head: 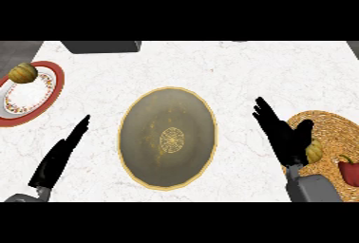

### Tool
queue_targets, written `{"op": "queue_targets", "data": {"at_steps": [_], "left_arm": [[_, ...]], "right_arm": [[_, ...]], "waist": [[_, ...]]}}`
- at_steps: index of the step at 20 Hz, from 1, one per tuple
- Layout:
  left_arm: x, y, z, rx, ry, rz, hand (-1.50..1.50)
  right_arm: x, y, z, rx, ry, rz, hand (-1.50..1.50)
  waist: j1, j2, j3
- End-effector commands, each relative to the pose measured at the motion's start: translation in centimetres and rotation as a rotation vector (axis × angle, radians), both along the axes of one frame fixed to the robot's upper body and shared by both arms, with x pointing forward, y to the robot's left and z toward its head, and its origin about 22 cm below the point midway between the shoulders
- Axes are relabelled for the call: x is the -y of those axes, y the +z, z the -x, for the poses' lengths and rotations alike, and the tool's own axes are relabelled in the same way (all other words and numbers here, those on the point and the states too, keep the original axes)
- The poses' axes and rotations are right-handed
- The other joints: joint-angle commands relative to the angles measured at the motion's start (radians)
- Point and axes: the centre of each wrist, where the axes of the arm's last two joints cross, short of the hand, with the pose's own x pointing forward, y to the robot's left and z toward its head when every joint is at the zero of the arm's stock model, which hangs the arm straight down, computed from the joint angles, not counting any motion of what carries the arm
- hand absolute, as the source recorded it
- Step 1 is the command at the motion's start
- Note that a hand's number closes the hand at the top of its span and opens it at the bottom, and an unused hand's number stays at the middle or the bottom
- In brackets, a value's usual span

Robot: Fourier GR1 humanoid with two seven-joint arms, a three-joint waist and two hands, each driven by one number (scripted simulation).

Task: Pick the bell pepper from the placemat and place it in the bowl

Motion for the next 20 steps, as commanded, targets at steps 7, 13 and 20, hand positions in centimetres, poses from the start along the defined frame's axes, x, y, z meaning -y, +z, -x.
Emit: {"op": "queue_targets", "data": {"at_steps": [7,13,20], "left_arm": [[0.0,5.5,-3.8,0.255,0.193,0.078,0.00],[1.6,8.2,-5.4,0.333,0.245,0.140,0.00],[3.3,8.5,-5.3,0.325,0.226,0.142,0.00]], "right_arm": [[13.1,12.7,-2.3,0.503,0.147,0.270,1.50],[20.9,10.2,1.1,0.696,0.321,-0.167,-1.50],[26.3,17.0,3.3,0.702,0.479,0.136,-1.50]], "waist": [[-0.059,-0.033,-0.048],[-0.038,0.001,-0.033],[-0.015,0.004,-0.036]]}}
